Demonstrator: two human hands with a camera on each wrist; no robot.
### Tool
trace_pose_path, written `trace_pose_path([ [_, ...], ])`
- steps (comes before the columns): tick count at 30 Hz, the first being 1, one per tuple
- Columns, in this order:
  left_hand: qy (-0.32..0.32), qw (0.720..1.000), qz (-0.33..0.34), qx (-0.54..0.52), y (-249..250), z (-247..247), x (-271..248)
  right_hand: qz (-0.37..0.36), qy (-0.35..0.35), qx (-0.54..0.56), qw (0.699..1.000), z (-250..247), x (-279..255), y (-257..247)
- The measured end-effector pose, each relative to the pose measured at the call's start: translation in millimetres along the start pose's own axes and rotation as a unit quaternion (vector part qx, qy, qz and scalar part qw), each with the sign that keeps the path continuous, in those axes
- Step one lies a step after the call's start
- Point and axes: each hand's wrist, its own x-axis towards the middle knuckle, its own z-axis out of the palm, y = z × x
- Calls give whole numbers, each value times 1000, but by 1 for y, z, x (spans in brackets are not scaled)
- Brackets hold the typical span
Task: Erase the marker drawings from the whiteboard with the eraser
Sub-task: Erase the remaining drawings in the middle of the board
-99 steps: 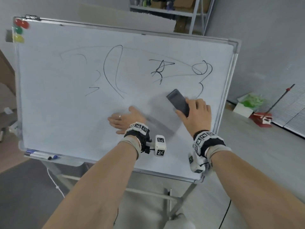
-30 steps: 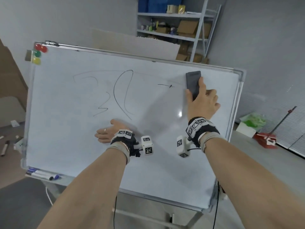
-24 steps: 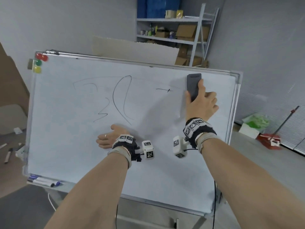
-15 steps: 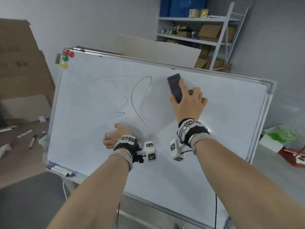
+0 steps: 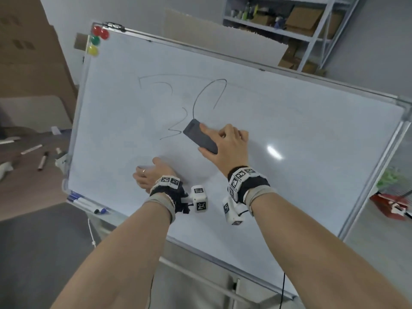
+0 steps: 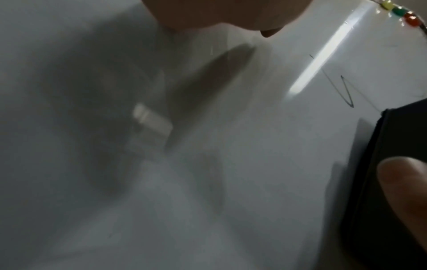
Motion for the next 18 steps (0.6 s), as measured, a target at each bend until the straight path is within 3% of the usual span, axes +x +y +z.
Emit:
trace_pose_path([
  [3, 10, 1000, 26, 8, -1, 3, -8, 16, 12, -32, 999, -16, -8, 22],
  [10, -17, 998, 60, 15, -2, 13, -32, 178, 140, -136, 964, -63, -44, 89],
  [14, -15, 997, 70, 29, -7, 13, -36, 186, 167, -93, 964, -64, -45, 81],
  [18, -8, 997, 75, 16, -9, 5, -20, 166, 124, -27, 978, -49, -41, 59],
])
